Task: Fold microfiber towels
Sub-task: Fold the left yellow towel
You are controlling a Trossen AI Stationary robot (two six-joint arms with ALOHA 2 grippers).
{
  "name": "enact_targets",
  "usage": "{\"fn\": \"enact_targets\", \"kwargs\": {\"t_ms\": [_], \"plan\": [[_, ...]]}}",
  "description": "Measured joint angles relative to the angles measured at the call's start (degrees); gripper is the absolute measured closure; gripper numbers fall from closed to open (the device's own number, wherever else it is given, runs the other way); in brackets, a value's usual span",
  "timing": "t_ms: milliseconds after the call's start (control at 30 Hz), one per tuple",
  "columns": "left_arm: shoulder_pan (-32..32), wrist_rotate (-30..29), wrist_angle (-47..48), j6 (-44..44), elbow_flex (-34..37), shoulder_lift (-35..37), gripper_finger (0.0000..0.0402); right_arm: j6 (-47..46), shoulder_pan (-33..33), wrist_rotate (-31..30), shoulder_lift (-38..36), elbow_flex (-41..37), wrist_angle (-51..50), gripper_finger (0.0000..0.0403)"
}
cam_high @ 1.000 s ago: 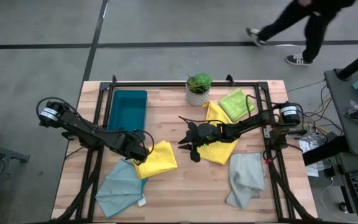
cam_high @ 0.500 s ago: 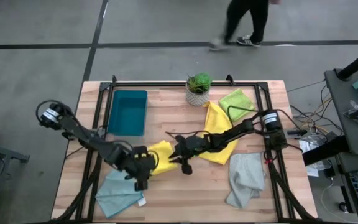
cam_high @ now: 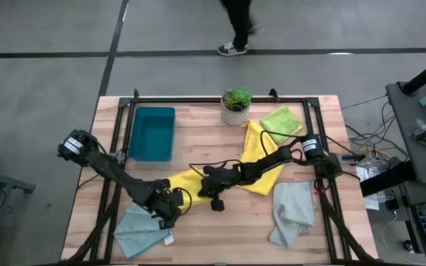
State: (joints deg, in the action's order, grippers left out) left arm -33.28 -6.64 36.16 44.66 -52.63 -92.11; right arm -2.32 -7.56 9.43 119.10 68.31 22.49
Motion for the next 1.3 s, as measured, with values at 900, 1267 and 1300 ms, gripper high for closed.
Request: {"fn": "enact_targets", "kwargs": {"t_ms": [900,1267,1300], "plan": [[0.9,-4.5,1.0,-4.9,3.8,8.9,0.0398,4.6,4.1,-5.0,-8.3,-0.7,-6.7,0.0394],[2.9,-14.4,0.2,-1.2,10.0,8.7,0.0398,0.4,8.9,-5.0,-0.8,1.1,-3.5,0.0394],[3.1,-15.0,0.3,-0.9,10.4,8.7,0.0398,0.7,9.2,-4.9,-0.8,1.0,-4.2,0.0394]]}}
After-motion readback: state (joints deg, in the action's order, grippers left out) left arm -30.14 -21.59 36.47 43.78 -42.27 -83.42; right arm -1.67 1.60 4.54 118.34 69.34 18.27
